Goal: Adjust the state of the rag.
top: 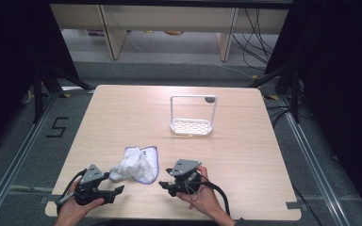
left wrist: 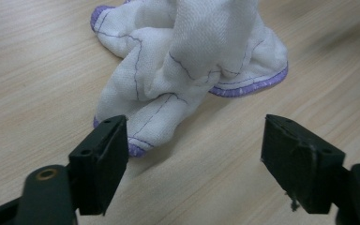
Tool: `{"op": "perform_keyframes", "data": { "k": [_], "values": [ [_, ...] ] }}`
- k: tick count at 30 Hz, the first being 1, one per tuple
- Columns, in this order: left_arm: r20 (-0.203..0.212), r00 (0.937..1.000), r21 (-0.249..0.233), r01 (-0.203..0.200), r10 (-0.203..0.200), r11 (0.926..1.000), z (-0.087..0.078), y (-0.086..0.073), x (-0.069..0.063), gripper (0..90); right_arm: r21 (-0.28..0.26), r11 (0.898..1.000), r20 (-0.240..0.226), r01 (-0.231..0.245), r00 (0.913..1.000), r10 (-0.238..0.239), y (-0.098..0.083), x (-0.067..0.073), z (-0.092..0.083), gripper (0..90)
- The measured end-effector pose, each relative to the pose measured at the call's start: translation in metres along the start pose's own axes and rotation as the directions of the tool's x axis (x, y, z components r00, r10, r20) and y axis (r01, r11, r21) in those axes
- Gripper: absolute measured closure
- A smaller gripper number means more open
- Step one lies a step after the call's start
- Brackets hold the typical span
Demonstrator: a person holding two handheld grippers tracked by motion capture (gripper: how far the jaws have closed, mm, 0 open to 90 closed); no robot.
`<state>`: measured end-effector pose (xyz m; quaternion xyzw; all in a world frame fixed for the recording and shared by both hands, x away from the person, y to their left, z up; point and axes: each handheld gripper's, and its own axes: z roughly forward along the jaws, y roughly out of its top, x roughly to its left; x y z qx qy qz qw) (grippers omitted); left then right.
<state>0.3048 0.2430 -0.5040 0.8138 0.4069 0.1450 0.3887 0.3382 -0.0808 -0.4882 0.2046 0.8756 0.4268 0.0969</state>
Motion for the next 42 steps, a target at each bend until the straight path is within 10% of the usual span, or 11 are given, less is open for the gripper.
{"op": "perform_keyframes", "data": {
  "k": [9, 25, 35, 42],
  "values": [
    [-0.012, 0.9999, -0.018, 0.002, -0.002, 0.9998, 0.000, -0.001, 0.005, 34.1, 0.024, 1.000, -0.015, 0.003, 0.9999, -0.003, 0.012, -0.001, 0.029, 48.4],
    [-0.018, 0.9872, 0.000, -0.158, 0.158, 0.9874, 0.012, 0.002, 0.008, 70.8, 0.071, 0.997, -0.007, 0.000, 1.0000, 0.000, 0.017, 0.003, 0.067, 59.6],
    [-0.037, 0.9751, 0.003, -0.219, 0.219, 0.9758, 0.008, 0.004, 0.009, 87.3, 0.078, 0.995, -0.015, 0.058, 0.9982, -0.057, 0.018, 0.004, 0.066, 81.6],
    [-0.018, 0.9851, -0.098, -0.172, 0.171, 0.9803, -0.011, 0.011, 0.002, 88.2, 0.037, 0.998, -0.051, 0.060, 0.9971, -0.058, 0.024, -0.001, 0.036, 83.7]
  ]
}}
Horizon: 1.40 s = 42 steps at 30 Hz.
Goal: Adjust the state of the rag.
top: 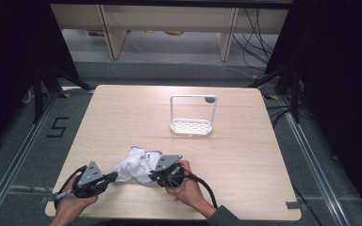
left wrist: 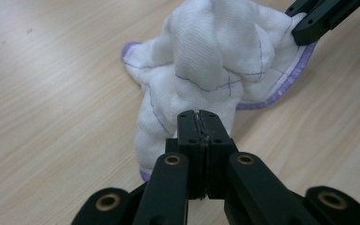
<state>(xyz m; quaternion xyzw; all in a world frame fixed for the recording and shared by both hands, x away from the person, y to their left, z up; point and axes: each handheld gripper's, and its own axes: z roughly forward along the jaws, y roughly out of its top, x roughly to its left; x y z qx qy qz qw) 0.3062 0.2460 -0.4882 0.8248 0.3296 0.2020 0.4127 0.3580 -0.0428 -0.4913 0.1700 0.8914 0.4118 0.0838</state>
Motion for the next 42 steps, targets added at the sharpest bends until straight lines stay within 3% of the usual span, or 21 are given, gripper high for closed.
{"op": "perform_keyframes", "data": {
  "k": [1, 2, 5, 9, 12, 14, 17, 19, 20, 22, 25, 26, 28, 30, 34, 35, 37, 38, 40, 41, 42],
  "values": [
    [0.011, 0.9999, -0.001, -0.012, 0.012, 0.9999, -0.004, 0.002, -0.001, 88.2, -0.019, 1.000, -0.007, -0.004, 1.0000, 0.004, 0.000, -0.001, -0.008, 83.8],
    [0.020, 0.9997, -0.037, 0.015, -0.014, 0.9992, -0.005, 0.004, -0.004, 88.2, -0.031, 0.999, -0.006, -0.009, 0.9999, 0.009, 0.000, -0.002, -0.017, 83.9],
    [0.072, 0.9974, -0.070, 0.012, -0.007, 0.9975, -0.013, 0.014, -0.011, 88.3, -0.065, 0.998, -0.005, -0.008, 1.0000, 0.008, -0.002, -0.005, -0.047, 84.0],
    [0.137, 0.9905, -0.122, 0.010, 0.007, 0.9925, -0.024, 0.028, -0.025, 88.3, -0.125, 0.991, 0.010, -0.053, 0.9984, 0.055, -0.011, -0.009, -0.091, 84.2],
    [0.198, 0.9798, -0.152, 0.005, 0.026, 0.9884, -0.032, 0.038, -0.036, 88.3, -0.170, 0.983, 0.015, -0.063, 0.9977, 0.066, -0.020, -0.008, -0.125, 84.3],
    [0.251, 0.9677, -0.175, 0.022, 0.023, 0.9844, -0.033, 0.045, -0.040, 88.2, -0.190, 0.980, 0.031, -0.063, 0.9971, 0.070, -0.026, -0.007, -0.146, 84.4],
    [0.286, 0.9581, -0.173, 0.050, 0.001, 0.9837, -0.029, 0.057, -0.036, 88.2, -0.208, 0.975, 0.061, -0.072, 0.9944, 0.086, -0.033, -0.009, -0.171, 84.4],
    [0.311, 0.9499, -0.159, 0.083, -0.030, 0.9837, -0.016, 0.064, -0.028, 88.2, -0.200, 0.975, 0.075, -0.095, 0.9909, 0.112, -0.037, -0.016, -0.180, 84.4],
    [0.327, 0.9441, -0.144, 0.093, -0.041, 0.9852, -0.006, 0.066, -0.022, 88.1, -0.194, 0.973, 0.058, -0.128, 0.9882, 0.142, -0.039, -0.021, -0.180, 84.3],
    [0.302, 0.9508, -0.098, 0.104, -0.070, 0.9897, 0.018, 0.068, -0.012, 88.0, -0.160, 0.975, 0.078, -0.155, 0.9825, 0.169, -0.043, -0.036, -0.174, 84.3],
    [0.272, 0.9527, -0.031, 0.149, -0.135, 0.9883, 0.060, 0.062, 0.004, 87.9, -0.062, 0.982, 0.113, -0.179, 0.9761, 0.185, -0.054, -0.070, -0.146, 84.3],
    [0.265, 0.9534, -0.006, 0.152, -0.145, 0.9883, 0.073, 0.060, 0.008, 87.8, -0.035, 0.975, 0.136, -0.220, 0.9653, 0.223, -0.059, -0.080, -0.135, 84.3],
    [0.232, 0.9603, 0.029, 0.152, -0.154, 0.9880, 0.093, 0.056, 0.013, 87.4, 0.056, 0.968, 0.171, -0.245, 0.9575, 0.233, -0.069, -0.099, -0.116, 84.3],
    [0.222, 0.9618, 0.049, 0.153, -0.160, 0.9870, 0.106, 0.055, 0.016, 86.8, 0.090, 0.962, 0.199, -0.259, 0.9509, 0.237, -0.075, -0.111, -0.101, 84.2],
    [0.204, 0.9671, 0.046, 0.145, -0.152, 0.9883, 0.114, 0.057, 0.016, 83.9, 0.126, 0.958, 0.221, -0.257, 0.9490, 0.225, -0.074, -0.118, -0.089, 82.8],
    [0.203, 0.9681, 0.044, 0.141, -0.147, 0.9890, 0.113, 0.058, 0.016, 82.2, 0.128, 0.962, 0.219, -0.240, 0.9532, 0.209, -0.074, -0.119, -0.088, 81.6],
    [0.195, 0.9685, 0.025, 0.153, -0.155, 0.9879, 0.110, 0.059, 0.016, 76.1, 0.137, 0.959, 0.246, -0.248, 0.9463, 0.210, -0.074, -0.119, -0.091, 73.2],
    [0.181, 0.9699, 0.020, 0.161, -0.162, 0.9867, 0.107, 0.059, 0.016, 70.9, 0.117, 0.957, 0.262, -0.264, 0.9380, 0.227, -0.074, -0.120, -0.092, 69.9],
    [0.165, 0.9712, 0.019, 0.171, -0.172, 0.9851, 0.100, 0.061, 0.016, 59.9, 0.109, 0.940, 0.290, -0.323, 0.9151, 0.280, -0.073, -0.114, -0.102, 63.8],
    [0.166, 0.9716, 0.014, 0.169, -0.169, 0.9855, 0.095, 0.061, 0.015, 56.2, 0.091, 0.941, 0.309, -0.327, 0.9072, 0.286, -0.072, -0.111, -0.108, 60.3],
    [0.169, 0.9721, 0.010, 0.164, -0.163, 0.9865, 0.091, 0.060, 0.013, 53.8, 0.083, 0.958, 0.294, -0.274, 0.9254, 0.239, -0.072, -0.111, -0.116, 58.4]
  ]
}}
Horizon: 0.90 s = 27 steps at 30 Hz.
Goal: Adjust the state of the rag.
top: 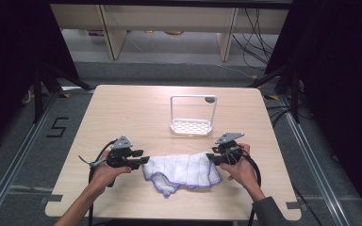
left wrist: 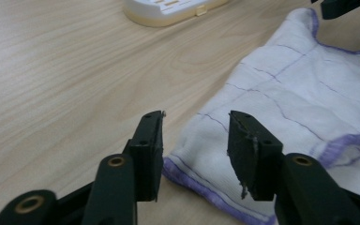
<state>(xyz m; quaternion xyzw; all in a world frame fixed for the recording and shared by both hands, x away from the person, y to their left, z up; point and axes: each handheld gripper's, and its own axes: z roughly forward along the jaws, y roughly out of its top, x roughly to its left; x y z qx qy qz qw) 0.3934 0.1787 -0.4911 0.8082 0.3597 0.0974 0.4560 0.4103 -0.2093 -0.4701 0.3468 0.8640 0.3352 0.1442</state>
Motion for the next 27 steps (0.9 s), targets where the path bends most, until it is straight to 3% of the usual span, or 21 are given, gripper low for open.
{"op": "perform_keyframes", "data": {
  "k": [1, 4, 7, 9, 11, 13, 14, 17, 18, 19, 21, 22, 24, 25, 27],
  "values": [
    [0.000, 1.0000, 0.000, 0.005, -0.005, 1.0000, -0.004, -0.001, -0.002, 50.2, -0.024, 0.999, -0.002, -0.030, 0.9996, 0.030, -0.002, 0.005, -0.007, 57.2],
    [-0.001, 1.0000, 0.010, -0.001, 0.001, 1.0000, -0.014, -0.010, -0.015, 46.4, -0.047, 0.999, -0.047, 0.006, 0.9988, -0.008, -0.011, 0.017, -0.028, 55.1],
    [-0.014, 0.9974, 0.046, -0.069, 0.070, 0.9965, -0.021, -0.022, -0.035, 42.8, -0.061, 0.998, -0.068, -0.006, 0.9977, 0.002, -0.021, 0.034, -0.036, 54.8],
    [0.009, 0.9921, 0.053, -0.126, 0.125, 0.9906, -0.026, -0.027, -0.050, 43.2, -0.053, 0.998, -0.081, 0.021, 0.9964, -0.025, -0.025, 0.041, -0.035, 54.8],
    [0.041, 0.9912, 0.032, -0.127, 0.126, 0.9913, -0.029, -0.028, -0.064, 44.9, -0.035, 0.998, -0.095, 0.043, 0.9944, -0.046, -0.027, 0.046, -0.034, 55.2],
    [0.073, 0.9893, 0.035, -0.129, 0.126, 0.9911, -0.030, -0.029, -0.075, 46.8, -0.031, 0.999, -0.102, 0.015, 0.9946, -0.018, -0.030, 0.052, -0.032, 55.2],
    [0.100, 0.9874, 0.037, -0.127, 0.123, 0.9912, -0.029, -0.029, -0.079, 48.0, -0.021, 0.999, -0.101, 0.033, 0.9943, -0.035, -0.031, 0.051, -0.033, 55.2],
    [0.134, 0.9826, 0.042, -0.134, 0.128, 0.9900, -0.024, -0.030, -0.091, 49.9, -0.030, 1.000, -0.102, 0.010, 0.9947, -0.013, -0.038, 0.053, -0.034, 55.1],
    [0.140, 0.9813, 0.048, -0.140, 0.132, 0.9890, -0.021, -0.029, -0.093, 50.0, -0.010, 1.000, -0.108, 0.006, 0.9941, -0.007, -0.041, 0.053, -0.036, 55.1],
    [0.143, 0.9807, 0.051, -0.141, 0.133, 0.9887, -0.018, -0.029, -0.095, 50.0, -0.025, 1.000, -0.106, 0.002, 0.9943, -0.005, -0.044, 0.053, -0.035, 55.2],
    [0.143, 0.9789, 0.064, -0.156, 0.146, 0.9856, -0.011, -0.027, -0.097, 50.4, -0.002, 1.000, -0.098, 0.015, 0.9951, -0.015, -0.048, 0.051, -0.038, 55.7],
    [0.144, 0.9784, 0.067, -0.159, 0.149, 0.9849, -0.007, -0.026, -0.099, 50.4, 0.003, 1.000, -0.073, -0.017, 0.9972, 0.017, -0.050, 0.052, -0.038, 56.5],
    [0.149, 0.9781, 0.071, -0.158, 0.146, 0.9849, 0.002, -0.025, -0.102, 50.3, 0.032, 0.999, -0.050, 0.016, 0.9986, -0.015, -0.051, 0.048, -0.038, 59.3],
    [0.148, 0.9753, 0.088, -0.178, 0.164, 0.9801, 0.006, -0.024, -0.102, 50.1, 0.037, 0.999, -0.042, 0.004, 0.9991, -0.003, -0.052, 0.047, -0.037, 60.2],
    [0.140, 0.9741, 0.106, -0.193, 0.177, 0.9755, 0.015, -0.023, -0.102, 49.9, 0.034, 0.999, -0.037, 0.030, 0.9989, -0.028, -0.053, 0.046, -0.034, 61.5]
  ]
}}
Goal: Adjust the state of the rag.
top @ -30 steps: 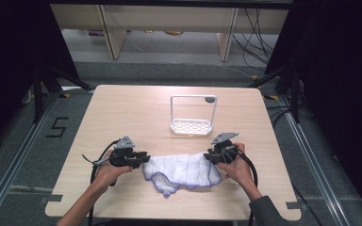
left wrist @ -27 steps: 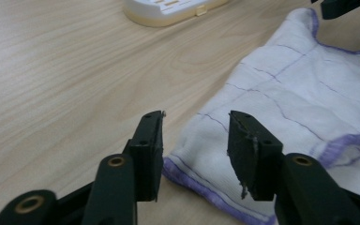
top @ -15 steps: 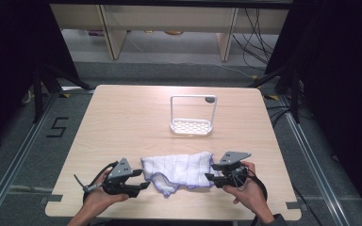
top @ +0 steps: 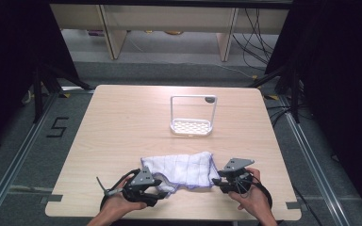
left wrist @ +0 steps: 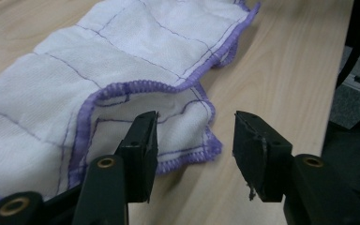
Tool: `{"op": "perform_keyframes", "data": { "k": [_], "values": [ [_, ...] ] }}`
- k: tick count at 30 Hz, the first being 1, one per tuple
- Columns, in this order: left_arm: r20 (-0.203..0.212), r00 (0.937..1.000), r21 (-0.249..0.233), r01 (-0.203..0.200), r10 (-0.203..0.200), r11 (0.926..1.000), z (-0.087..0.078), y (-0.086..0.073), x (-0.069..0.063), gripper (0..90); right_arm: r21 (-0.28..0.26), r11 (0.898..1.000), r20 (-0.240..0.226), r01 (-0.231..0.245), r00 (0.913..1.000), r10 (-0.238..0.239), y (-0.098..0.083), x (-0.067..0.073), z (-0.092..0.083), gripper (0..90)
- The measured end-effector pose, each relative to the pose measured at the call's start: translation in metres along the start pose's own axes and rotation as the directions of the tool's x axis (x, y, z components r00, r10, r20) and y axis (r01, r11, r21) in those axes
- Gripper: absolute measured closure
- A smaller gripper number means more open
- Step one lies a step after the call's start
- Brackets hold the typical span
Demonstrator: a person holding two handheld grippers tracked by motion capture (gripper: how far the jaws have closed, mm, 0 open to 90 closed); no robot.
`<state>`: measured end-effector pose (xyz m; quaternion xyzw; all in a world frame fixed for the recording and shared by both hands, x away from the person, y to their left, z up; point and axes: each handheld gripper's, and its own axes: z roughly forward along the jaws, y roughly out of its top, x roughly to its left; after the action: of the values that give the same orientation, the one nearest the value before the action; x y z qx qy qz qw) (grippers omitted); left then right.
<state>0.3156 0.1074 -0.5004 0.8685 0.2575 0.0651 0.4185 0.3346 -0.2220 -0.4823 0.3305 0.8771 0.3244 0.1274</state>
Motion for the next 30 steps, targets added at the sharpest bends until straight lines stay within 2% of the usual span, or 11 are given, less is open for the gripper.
{"op": "perform_keyframes", "data": {
  "k": [2, 5, 7, 8, 11, 12, 14, 17, 20, 26, 30],
  "values": [
    [-0.012, 0.9999, 0.010, 0.009, -0.009, 0.9999, 0.008, 0.001, 0.000, 49.6, 0.021, 1.000, 0.014, 0.004, 0.9999, -0.004, -0.001, -0.002, 0.003, 61.8],
    [-0.012, 0.9985, 0.048, -0.054, 0.054, 0.9974, 0.016, 0.003, 0.000, 51.7, 0.024, 1.000, 0.021, -0.012, 0.9997, 0.012, -0.004, -0.007, 0.008, 63.4],
    [-0.020, 0.9969, 0.060, -0.074, 0.075, 0.9955, 0.018, 0.003, 0.000, 57.2, 0.042, 0.999, 0.012, -0.002, 0.9999, 0.002, -0.005, -0.010, 0.011, 66.3],
    [-0.022, 0.9951, 0.077, -0.094, 0.096, 0.9926, 0.018, 0.003, 0.002, 61.9, 0.029, 1.000, 0.006, -0.003, 1.0000, 0.003, -0.006, -0.011, 0.014, 69.5],
    [-0.037, 0.9941, 0.072, -0.099, 0.102, 0.9925, 0.015, 0.001, 0.004, 79.4, 0.028, 0.999, -0.018, 0.019, 0.9997, -0.019, -0.007, -0.015, 0.018, 82.3],
    [-0.046, 0.9908, 0.078, -0.123, 0.127, 0.9893, 0.013, 0.001, 0.005, 83.2, 0.034, 0.999, -0.020, 0.032, 0.9993, -0.031, -0.007, -0.015, 0.017, 85.1],
    [-0.044, 0.9892, 0.079, -0.136, 0.140, 0.9876, 0.008, 0.000, 0.005, 85.3, 0.052, 0.998, -0.039, 0.036, 0.9986, -0.034, -0.007, -0.013, 0.014, 87.0],
    [-0.031, 0.9906, 0.067, -0.131, 0.133, 0.9891, -0.001, -0.003, 0.006, 85.5, 0.037, 0.999, -0.049, 0.029, 0.9984, -0.027, -0.012, -0.009, 0.008, 87.3],
    [-0.025, 0.9883, 0.067, -0.149, 0.151, 0.9866, -0.012, -0.011, 0.007, 85.4, 0.019, 0.998, -0.065, 0.053, 0.9965, -0.052, -0.017, 0.000, -0.008, 87.2],
    [-0.011, 0.9911, 0.084, -0.131, 0.133, 0.9877, -0.015, -0.023, 0.003, 80.3, 0.034, 0.997, -0.076, 0.065, 0.9951, -0.062, -0.028, 0.017, -0.016, 85.9],
    [-0.007, 0.9961, 0.051, -0.088, 0.088, 0.9949, -0.019, -0.020, 0.003, 65.6, 0.058, 0.996, -0.053, 0.068, 0.9965, -0.065, -0.026, 0.020, -0.012, 67.4]
  ]
}}
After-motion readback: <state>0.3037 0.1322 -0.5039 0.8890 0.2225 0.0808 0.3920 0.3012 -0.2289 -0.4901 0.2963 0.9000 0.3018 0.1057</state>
